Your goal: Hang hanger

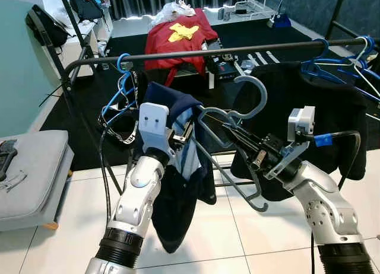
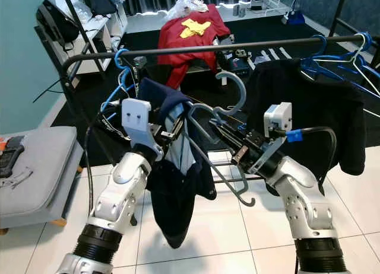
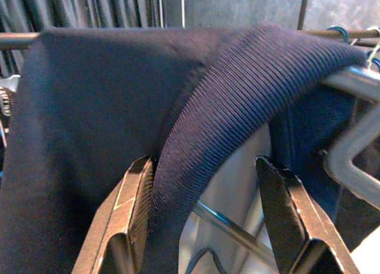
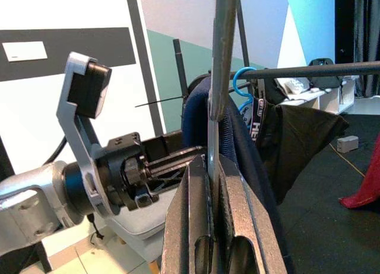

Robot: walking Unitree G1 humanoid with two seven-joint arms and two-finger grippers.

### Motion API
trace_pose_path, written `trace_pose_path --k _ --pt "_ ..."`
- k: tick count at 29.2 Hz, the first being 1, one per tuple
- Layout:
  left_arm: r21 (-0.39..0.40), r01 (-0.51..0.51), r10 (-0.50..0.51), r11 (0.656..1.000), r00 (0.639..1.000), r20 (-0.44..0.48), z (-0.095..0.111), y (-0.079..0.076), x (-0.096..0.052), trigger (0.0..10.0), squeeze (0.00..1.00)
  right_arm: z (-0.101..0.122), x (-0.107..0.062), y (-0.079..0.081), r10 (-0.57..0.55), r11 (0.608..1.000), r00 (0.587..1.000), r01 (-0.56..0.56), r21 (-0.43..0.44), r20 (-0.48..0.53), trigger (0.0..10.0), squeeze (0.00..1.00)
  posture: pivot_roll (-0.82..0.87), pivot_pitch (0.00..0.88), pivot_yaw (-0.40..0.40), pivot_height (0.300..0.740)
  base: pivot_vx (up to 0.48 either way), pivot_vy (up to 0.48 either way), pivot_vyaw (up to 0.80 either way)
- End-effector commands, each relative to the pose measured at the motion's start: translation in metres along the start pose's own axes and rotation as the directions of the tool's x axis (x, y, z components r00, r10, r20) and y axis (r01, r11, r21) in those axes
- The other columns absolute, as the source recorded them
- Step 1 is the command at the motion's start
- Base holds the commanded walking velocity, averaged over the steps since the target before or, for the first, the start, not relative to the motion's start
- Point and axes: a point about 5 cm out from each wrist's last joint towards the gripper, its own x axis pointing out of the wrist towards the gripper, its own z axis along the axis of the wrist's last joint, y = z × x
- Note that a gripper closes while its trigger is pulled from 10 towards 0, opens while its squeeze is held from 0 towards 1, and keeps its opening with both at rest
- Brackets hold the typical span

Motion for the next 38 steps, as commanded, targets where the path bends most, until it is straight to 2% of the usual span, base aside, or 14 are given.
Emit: trace_pose_path --k 1,10,13,21,23,24,26,30,31,32,33,34,35,38 --pt "0.009 0.004 -0.003 1.0 1.0 -0.01 -0.004 0.001 -0.001 0.0 0.0 0.007 0.006 0.007 0.041 0.999 0.998 -0.04 -0.004 0.044 10.0 0.0 -0.11 0.041 0.081 0.74 0.0 0.0 0.0" --pt "0.075 -0.026 0.027 0.997 1.0 -0.016 -0.003 0.022 0.002 0.0 0.0 0.005 0.006 0.005 -0.001 1.0 0.999 0.001 -0.005 0.043 10.0 0.0 -0.1 0.041 0.088 0.74 0.0 0.0 0.0" --pt "0.108 -0.095 0.094 0.99 0.995 0.021 0.01 0.048 0.005 0.0 0.0 -0.005 0.002 0.0 -0.091 0.996 0.996 0.091 -0.003 0.003 10.0 0.0 -0.09 0.046 0.092 0.74 0.0 0.0 0.0" --pt "0.162 -0.158 0.15 0.974 0.987 0.064 0.027 0.075 0.006 0.0 0.0 -0.014 -0.004 -0.006 -0.196 0.981 0.98 0.196 -0.004 -0.028 10.0 0.0 -0.08 0.049 0.098 0.74 0.0 0.0 0.0" --pt "0.197 -0.155 0.145 0.968 0.987 0.062 0.033 0.084 0.001 0.0 0.0 -0.021 -0.01 -0.016 -0.309 0.951 0.949 0.31 -0.005 -0.063 10.0 0.0 -0.08 0.05 0.102 0.74 0.0 0.0 0.0" --pt "0.197 -0.155 0.145 0.968 0.987 0.062 0.033 0.084 0.001 0.0 0.0 -0.021 -0.01 -0.016 -0.309 0.951 0.949 0.31 -0.005 -0.063 10.0 0.0 -0.08 0.05 0.102 0.74 0.0 0.0 0.0" --pt "0.209 -0.134 0.129 0.969 0.991 0.041 0.031 0.085 -0.004 0.0 0.0 -0.028 -0.016 -0.023 -0.407 0.913 0.909 0.407 -0.011 -0.092 10.0 0.0 -0.08 0.051 0.106 0.74 0.0 0.0 0.0" --pt "0.21 -0.128 0.124 0.969 0.992 0.034 0.03 0.085 -0.005 0.0 0.0 -0.029 -0.018 -0.025 -0.431 0.902 0.897 0.431 -0.015 -0.1 10.0 0.0 -0.08 0.051 0.106 0.74 0.0 0.0 0.0" --pt "0.188 -0.096 0.091 0.978 0.995 0.036 0.031 0.08 -0.005 0.0 0.0 -0.039 -0.026 -0.03 -0.487 0.87 0.859 0.492 -0.007 -0.16 10.0 0.0 -0.07 0.052 0.111 0.74 0.0 0.0 0.0" --pt "0.188 -0.096 0.091 0.978 0.995 0.036 0.031 0.08 -0.005 0.0 0.0 -0.039 -0.026 -0.03 -0.487 0.87 0.859 0.492 -0.007 -0.16 10.0 0.0 -0.07 0.052 0.111 0.74 0.0 0.0 0.0" --pt "0.169 -0.069 0.063 0.983 0.997 0.041 0.032 0.076 -0.004 0.0 0.0 -0.046 -0.034 -0.034 -0.524 0.845 0.825 0.534 -0.011 -0.211 10.0 0.0 -0.07 0.052 0.109 0.74 0.0 0.0 0.0" --pt "0.169 -0.069 0.063 0.983 0.997 0.041 0.032 0.076 -0.004 0.0 0.0 -0.046 -0.034 -0.034 -0.524 0.845 0.825 0.534 -0.011 -0.211 10.0 0.0 -0.07 0.052 0.109 0.74 0.0 0.0 0.0" --pt "0.159 -0.043 0.036 0.986 0.998 0.046 0.034 0.072 -0.002 0.0 0.0 -0.051 -0.041 -0.037 -0.548 0.827 0.8 0.562 -0.012 -0.247 10.0 0.0 -0.07 0.052 0.108 0.74 0.0 0.0 0.0" --pt "0.148 -0.019 0.012 0.989 0.999 0.048 0.036 0.069 -0.001 0.0 0.0 -0.053 -0.044 -0.037 -0.551 0.822 0.793 0.57 -0.005 -0.261 10.0 0.0 -0.07 0.052 0.108 0.74 0.0 0.0 0.0"
